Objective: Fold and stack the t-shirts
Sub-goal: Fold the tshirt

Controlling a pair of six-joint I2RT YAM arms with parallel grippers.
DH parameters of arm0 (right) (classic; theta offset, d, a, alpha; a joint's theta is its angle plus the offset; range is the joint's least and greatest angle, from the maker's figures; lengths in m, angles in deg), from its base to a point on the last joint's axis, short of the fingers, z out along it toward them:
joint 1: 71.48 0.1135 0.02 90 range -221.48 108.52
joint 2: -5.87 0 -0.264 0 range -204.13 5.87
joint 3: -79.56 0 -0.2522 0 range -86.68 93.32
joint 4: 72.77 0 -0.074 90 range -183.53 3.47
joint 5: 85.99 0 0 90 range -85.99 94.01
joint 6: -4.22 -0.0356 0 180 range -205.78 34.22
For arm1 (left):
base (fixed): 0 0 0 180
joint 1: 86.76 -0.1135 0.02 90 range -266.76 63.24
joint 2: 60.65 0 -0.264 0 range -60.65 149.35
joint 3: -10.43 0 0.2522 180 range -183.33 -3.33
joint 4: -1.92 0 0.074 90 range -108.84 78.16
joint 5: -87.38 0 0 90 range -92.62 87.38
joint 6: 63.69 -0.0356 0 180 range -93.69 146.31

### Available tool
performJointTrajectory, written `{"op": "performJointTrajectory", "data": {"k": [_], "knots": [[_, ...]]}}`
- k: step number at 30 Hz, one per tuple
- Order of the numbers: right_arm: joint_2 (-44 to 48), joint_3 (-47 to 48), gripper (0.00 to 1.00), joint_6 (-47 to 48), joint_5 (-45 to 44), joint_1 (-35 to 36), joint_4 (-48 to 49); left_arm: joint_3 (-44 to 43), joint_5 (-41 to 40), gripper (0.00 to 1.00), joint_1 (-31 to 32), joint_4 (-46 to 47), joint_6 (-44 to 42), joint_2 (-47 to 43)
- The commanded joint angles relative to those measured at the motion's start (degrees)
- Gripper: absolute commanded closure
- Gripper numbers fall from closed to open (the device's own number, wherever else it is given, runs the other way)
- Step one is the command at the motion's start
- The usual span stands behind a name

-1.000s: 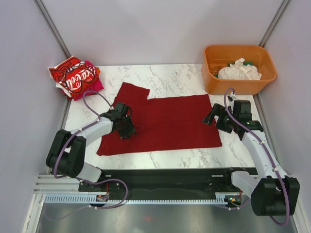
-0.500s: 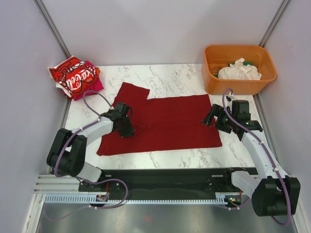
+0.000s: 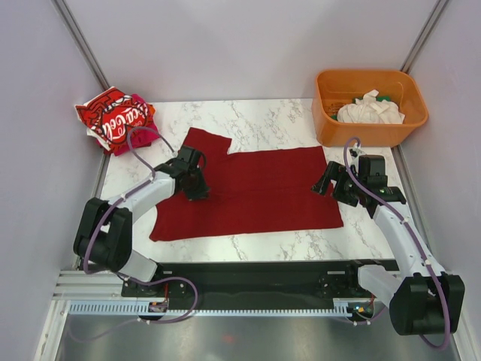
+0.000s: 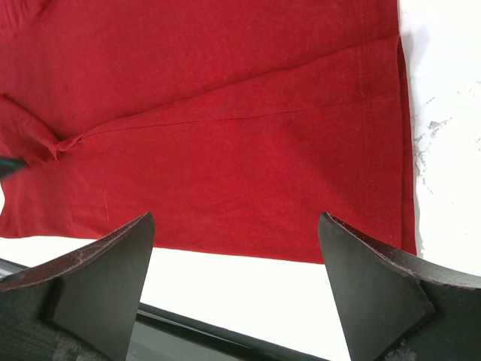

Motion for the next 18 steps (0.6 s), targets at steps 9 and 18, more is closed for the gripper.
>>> {"op": "performJointTrajectory", "data": {"k": [9,18], "knots": [[-0.08,0.76,0.02,1.0,-1.01,0.21,0.68,-25.07,-4.09,0.97,0.24,-3.7,-9.17,17.61],[0.79,-0.12,0.02,1.18,-1.18,0.65,0.68,-38.79,-9.71,0.21,-1.25,-8.18,-11.36,29.48]]}}
